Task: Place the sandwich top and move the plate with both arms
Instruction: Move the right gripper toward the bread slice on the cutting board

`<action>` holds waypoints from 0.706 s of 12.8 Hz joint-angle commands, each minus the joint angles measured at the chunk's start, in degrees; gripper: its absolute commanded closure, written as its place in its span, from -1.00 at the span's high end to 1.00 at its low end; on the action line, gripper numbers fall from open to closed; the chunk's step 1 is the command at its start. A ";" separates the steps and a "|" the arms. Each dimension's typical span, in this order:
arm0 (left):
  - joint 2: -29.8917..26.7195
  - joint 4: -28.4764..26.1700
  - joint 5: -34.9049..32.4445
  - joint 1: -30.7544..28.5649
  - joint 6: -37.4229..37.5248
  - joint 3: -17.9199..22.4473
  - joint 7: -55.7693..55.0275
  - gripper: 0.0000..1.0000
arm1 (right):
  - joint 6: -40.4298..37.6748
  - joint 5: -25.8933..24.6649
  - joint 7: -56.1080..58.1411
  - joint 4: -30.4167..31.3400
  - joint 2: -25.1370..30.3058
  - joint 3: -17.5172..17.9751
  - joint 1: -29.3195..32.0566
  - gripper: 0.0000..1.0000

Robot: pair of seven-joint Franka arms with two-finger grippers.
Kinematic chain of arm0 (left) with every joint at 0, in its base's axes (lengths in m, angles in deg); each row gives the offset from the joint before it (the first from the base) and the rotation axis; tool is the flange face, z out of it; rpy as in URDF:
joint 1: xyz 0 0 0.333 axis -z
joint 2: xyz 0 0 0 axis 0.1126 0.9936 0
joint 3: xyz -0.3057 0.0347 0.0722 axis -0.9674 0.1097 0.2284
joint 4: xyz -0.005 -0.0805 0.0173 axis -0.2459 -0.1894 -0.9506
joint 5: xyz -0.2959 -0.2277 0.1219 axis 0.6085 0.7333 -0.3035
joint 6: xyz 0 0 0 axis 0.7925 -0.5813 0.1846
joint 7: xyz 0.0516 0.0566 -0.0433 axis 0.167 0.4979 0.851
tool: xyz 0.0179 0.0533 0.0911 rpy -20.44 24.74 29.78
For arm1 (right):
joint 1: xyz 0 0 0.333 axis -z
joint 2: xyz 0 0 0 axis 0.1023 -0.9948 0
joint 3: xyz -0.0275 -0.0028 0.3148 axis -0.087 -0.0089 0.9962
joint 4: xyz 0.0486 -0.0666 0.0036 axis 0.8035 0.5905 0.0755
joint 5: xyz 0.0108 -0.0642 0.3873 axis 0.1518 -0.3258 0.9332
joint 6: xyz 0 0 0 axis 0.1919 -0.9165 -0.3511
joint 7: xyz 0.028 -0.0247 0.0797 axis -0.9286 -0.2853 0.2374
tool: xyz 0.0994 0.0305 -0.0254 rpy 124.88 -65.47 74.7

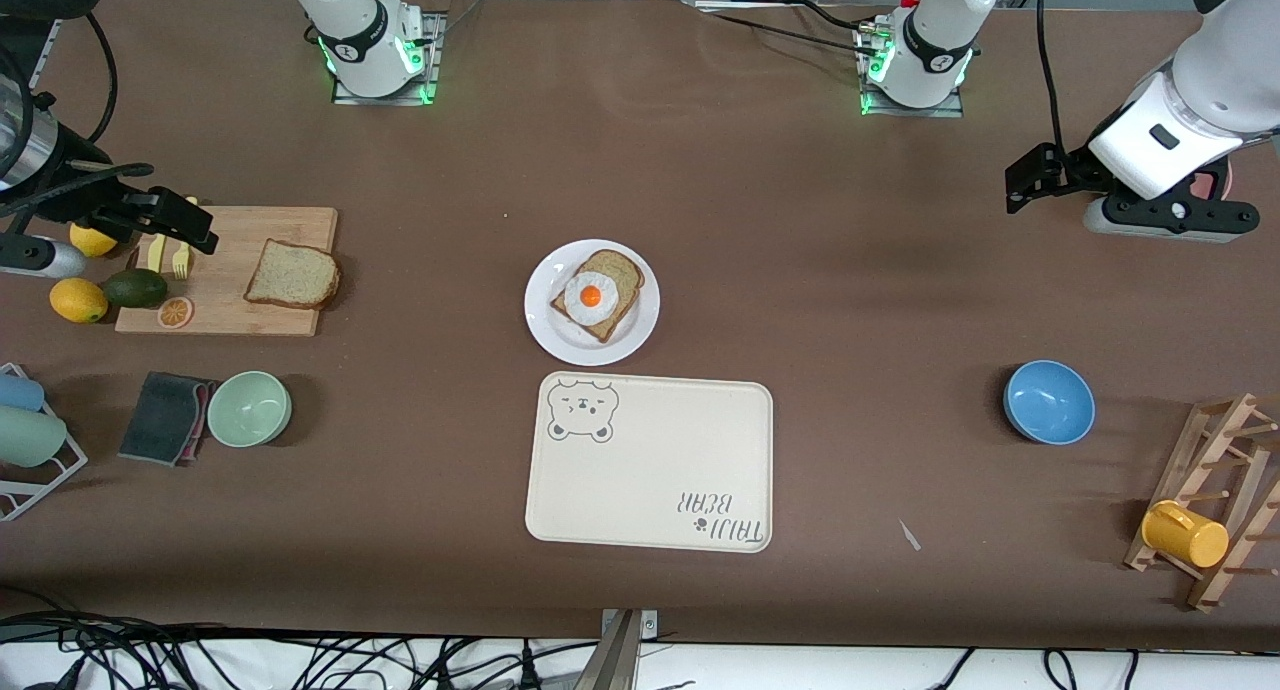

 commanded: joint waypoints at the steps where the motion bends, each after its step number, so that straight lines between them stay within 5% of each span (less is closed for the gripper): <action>1: 0.86 2.38 -1.09 0.22 0.99 0.10 -0.19 1.00 | -1.33 0.82 4.76 -1.01 -0.06 0.73 0.95 1.00; 9: 0.68 2.65 -1.18 -0.13 1.16 0.19 0.51 1.00 | -0.45 0.99 5.24 -1.10 -0.67 0.91 0.68 1.00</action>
